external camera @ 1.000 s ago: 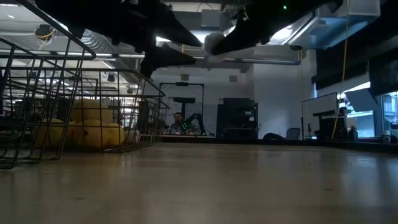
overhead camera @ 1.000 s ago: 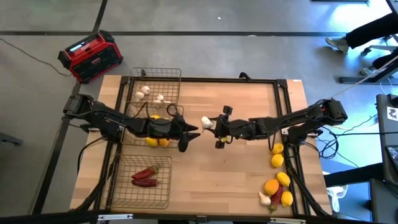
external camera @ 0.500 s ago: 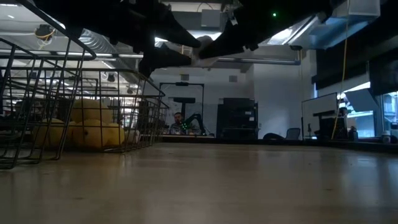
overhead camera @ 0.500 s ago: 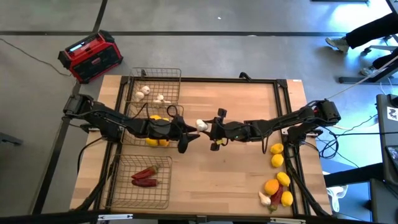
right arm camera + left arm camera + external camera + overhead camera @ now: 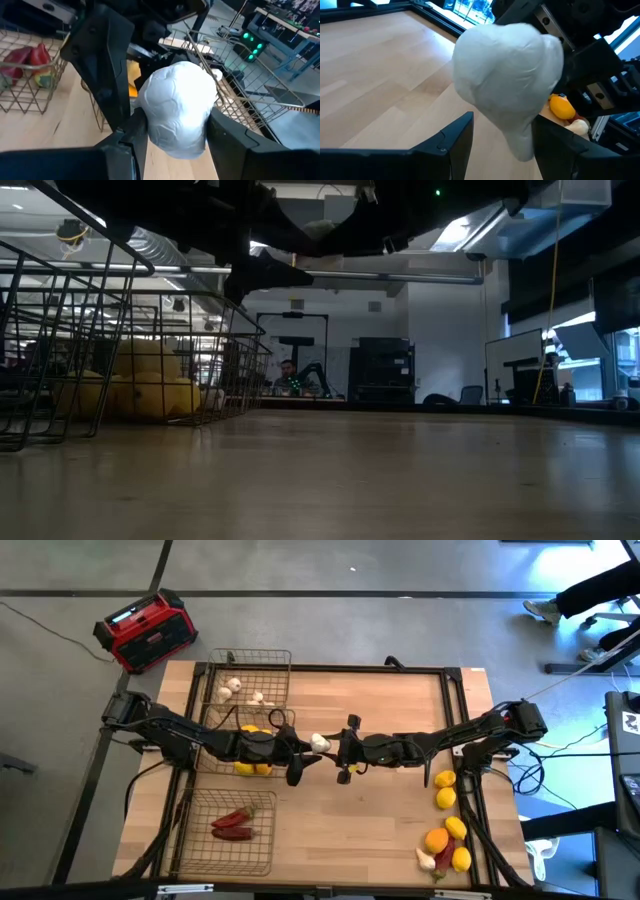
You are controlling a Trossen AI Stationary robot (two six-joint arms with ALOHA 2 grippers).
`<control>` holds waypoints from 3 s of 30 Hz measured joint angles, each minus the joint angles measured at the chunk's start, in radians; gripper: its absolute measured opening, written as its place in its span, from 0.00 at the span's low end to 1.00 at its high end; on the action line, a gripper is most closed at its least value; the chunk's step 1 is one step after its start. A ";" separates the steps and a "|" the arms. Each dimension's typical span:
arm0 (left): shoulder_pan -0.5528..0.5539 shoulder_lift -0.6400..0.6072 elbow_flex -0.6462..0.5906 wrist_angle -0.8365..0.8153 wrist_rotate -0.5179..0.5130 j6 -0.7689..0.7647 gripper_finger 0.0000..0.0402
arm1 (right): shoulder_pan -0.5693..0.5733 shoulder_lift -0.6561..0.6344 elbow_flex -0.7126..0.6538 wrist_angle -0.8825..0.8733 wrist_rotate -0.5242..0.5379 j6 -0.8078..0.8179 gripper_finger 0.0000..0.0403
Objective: Sort produce into baskets
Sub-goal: Put the garlic in the top wire basket
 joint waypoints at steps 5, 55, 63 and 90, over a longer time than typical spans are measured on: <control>0.000 0.000 0.000 0.002 0.000 0.019 0.40 | 0.000 0.002 0.000 0.004 0.000 0.001 0.39; 0.073 -0.396 0.007 -0.259 -0.080 0.254 0.05 | -0.001 -0.043 -0.032 -0.520 -0.069 0.276 0.75; 0.135 -0.410 0.185 -0.624 -0.212 0.377 0.05 | -0.001 -0.004 -0.032 -0.524 -0.069 0.275 0.75; 0.604 -0.094 0.641 -1.480 -0.150 0.305 0.07 | -0.001 -0.002 -0.032 -0.518 -0.103 0.283 0.75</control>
